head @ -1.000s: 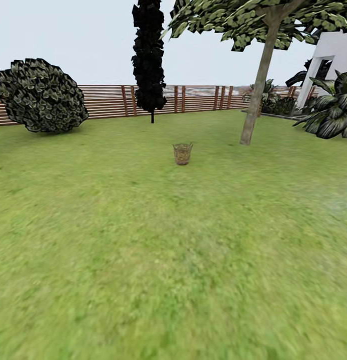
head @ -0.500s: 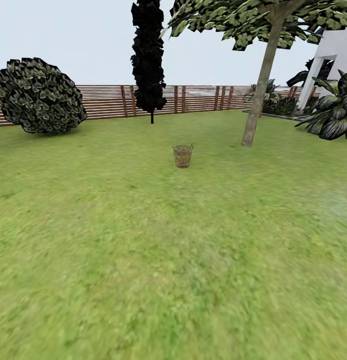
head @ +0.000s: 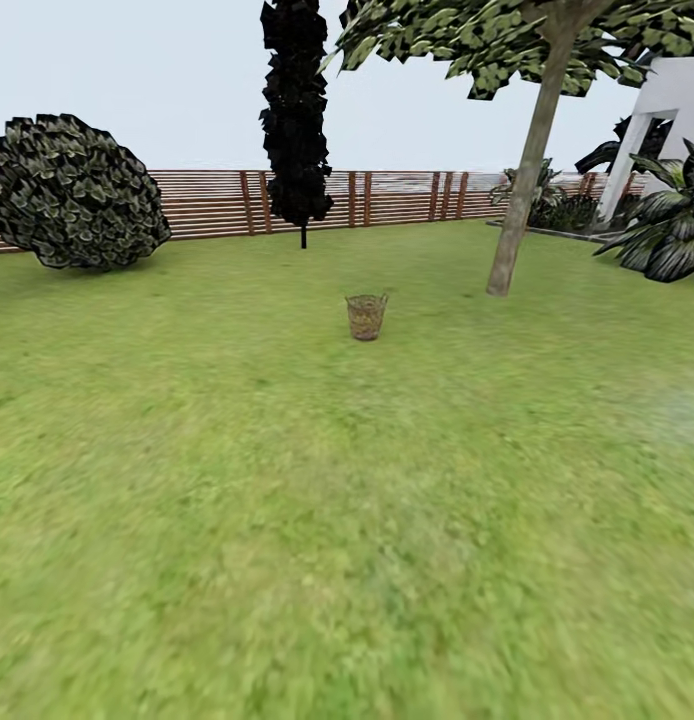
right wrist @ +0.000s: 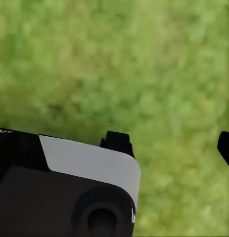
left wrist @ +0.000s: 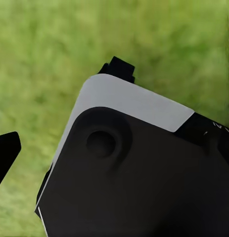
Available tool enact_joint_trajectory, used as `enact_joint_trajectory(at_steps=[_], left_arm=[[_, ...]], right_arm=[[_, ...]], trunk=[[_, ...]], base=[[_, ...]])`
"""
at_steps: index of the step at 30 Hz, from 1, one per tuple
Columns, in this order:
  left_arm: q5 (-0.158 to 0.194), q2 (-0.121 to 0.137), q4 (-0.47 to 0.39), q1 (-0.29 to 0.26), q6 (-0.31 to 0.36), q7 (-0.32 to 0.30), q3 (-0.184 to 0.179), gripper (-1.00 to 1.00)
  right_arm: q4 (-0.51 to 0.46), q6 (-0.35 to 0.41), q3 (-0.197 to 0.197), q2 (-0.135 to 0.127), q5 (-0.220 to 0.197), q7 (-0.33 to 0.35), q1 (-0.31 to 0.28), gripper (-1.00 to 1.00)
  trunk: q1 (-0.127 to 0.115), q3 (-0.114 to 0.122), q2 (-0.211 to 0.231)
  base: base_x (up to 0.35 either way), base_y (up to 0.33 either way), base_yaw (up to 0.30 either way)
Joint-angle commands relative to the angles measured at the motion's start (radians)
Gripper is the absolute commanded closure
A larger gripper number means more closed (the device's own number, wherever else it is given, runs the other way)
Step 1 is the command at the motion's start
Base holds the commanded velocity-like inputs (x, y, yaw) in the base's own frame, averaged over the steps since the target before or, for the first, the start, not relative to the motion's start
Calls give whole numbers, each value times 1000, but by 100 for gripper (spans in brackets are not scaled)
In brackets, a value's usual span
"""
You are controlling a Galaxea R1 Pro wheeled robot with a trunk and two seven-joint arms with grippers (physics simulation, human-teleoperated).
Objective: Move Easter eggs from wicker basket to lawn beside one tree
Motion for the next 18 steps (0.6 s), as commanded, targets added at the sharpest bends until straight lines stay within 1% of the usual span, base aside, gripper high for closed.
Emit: enact_joint_trajectory(at_steps=[1, 10, 18], left_arm=[[-1, 0, 1, -1, 2, 3, 6, -100], [-2, -1, 1, -1, 2, 3, 6, -100], [-2, -1, 1, -1, 2, 3, 6, -100]], right_arm=[[4, -7, 1, 0, 4, 1, -2, -100], [4, -7, 1, 0, 4, 1, -2, -100], [3, -7, 1, -1, 3, 1, -2, -100]], trunk=[[1, -1, 0], [1, -1, 0], [1, -1, 0]], base=[[326, 0, 0], [326, -3, 0], [326, -66, -6]])
